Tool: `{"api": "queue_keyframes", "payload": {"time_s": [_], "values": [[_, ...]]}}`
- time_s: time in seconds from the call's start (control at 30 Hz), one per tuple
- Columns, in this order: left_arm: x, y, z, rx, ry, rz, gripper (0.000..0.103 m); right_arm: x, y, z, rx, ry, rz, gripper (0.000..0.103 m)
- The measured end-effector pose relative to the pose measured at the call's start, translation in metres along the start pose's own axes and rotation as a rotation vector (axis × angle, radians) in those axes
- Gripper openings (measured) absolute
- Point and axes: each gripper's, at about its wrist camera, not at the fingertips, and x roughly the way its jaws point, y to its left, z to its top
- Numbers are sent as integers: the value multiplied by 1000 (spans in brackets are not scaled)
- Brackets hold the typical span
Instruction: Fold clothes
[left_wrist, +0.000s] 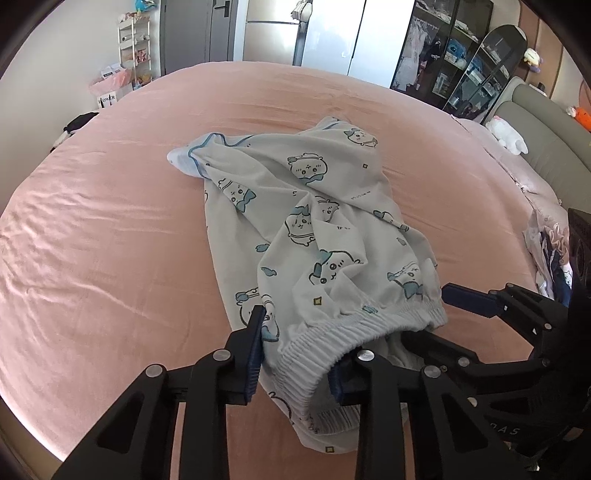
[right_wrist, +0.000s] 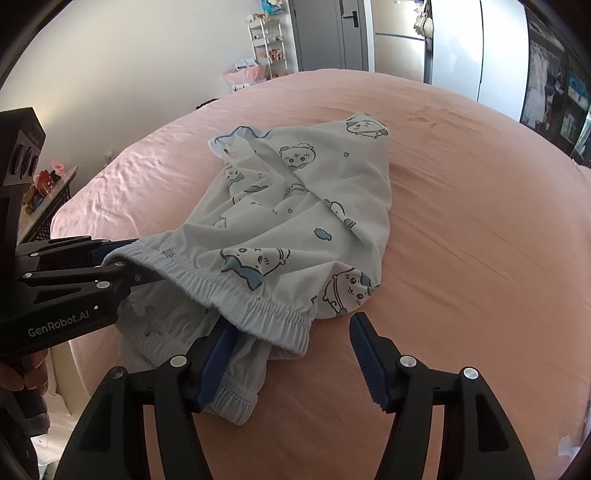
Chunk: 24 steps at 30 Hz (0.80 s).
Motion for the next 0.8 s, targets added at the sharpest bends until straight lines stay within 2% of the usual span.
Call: {"api": "queue_keyframes", "payload": {"time_s": [0.2,0.47,0.5,0.53,0.57,0.6,0.73,0.8], "values": [[-5,-4,4,11,-12,-26,26,4,8,6,-31,-53,-57,63],[-3,-9,3,32,3,-18,26,10,6,12,-15,-83,-95,62],[-3,-9,2,30,5,-20,26,9,6,12,-16,-88,-89,60],[-2,-8,1,29,9,-21,26,8,7,13,-21,-92,-88,52],[-2,-8,0,28,13,-22,26,6,8,13,-25,-93,-80,39],[-1,-8,-1,28,17,-23,26,5,9,14,-29,-95,-71,34],[-3,-9,-4,16,23,-29,26,-1,13,15,-53,-102,-8,21],[-5,-12,-7,20,27,-31,26,-2,18,16,-72,-100,-7,17]]}}
